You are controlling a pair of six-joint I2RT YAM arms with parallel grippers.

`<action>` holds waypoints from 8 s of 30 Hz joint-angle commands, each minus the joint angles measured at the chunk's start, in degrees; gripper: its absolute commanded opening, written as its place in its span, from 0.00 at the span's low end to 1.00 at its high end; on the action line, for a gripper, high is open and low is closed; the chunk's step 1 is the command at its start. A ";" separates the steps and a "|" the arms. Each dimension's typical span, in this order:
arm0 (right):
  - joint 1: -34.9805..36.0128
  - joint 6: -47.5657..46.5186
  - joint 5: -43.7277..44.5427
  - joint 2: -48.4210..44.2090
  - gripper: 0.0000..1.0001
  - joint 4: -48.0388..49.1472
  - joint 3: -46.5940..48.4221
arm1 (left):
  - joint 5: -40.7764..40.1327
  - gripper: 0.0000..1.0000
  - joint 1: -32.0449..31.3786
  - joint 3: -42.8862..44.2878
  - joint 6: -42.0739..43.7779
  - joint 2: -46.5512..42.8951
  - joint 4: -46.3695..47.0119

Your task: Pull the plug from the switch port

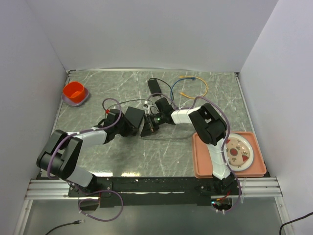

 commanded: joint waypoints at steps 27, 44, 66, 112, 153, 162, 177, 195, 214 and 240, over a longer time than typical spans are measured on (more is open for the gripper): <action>-6.85 0.66 34.93 -30.57 0.52 -22.86 6.02 | -0.03 0.39 -2.20 -8.31 5.92 -25.18 3.20; 12.49 -12.00 55.14 -42.36 0.54 -3.52 -29.42 | -1.53 0.40 -5.19 -16.30 6.01 -32.64 4.61; 14.09 -16.22 65.69 -22.66 0.01 -4.57 -20.54 | -1.79 0.40 -5.54 -17.10 5.92 -33.18 1.53; -26.70 2.67 41.78 8.53 0.19 -24.60 53.10 | -9.27 0.38 -5.46 -10.16 3.73 -33.70 -14.91; 2.48 18.32 39.95 -18.98 0.00 20.12 -16.68 | -25.27 0.44 12.30 11.38 -9.64 8.13 -7.45; 2.22 19.38 37.40 -9.92 0.00 16.88 -9.03 | -17.17 0.12 9.59 7.69 -7.70 12.53 -2.78; 0.55 19.46 39.68 -14.49 0.00 17.14 -16.58 | -16.21 0.01 -3.69 -4.26 -8.57 -1.00 -2.34; 0.90 14.89 49.89 -32.76 0.00 15.90 -23.88 | -32.99 0.85 -6.34 -10.16 -9.55 -26.13 -14.90; 0.56 30.32 7.79 -11.52 0.55 42.42 -18.34 | -20.25 0.62 -6.25 -22.90 -4.27 -37.04 -1.98; -4.37 14.37 33.53 -23.81 0.46 9.68 -18.88 | -17.71 0.60 -5.63 -13.66 -3.83 -23.07 -5.16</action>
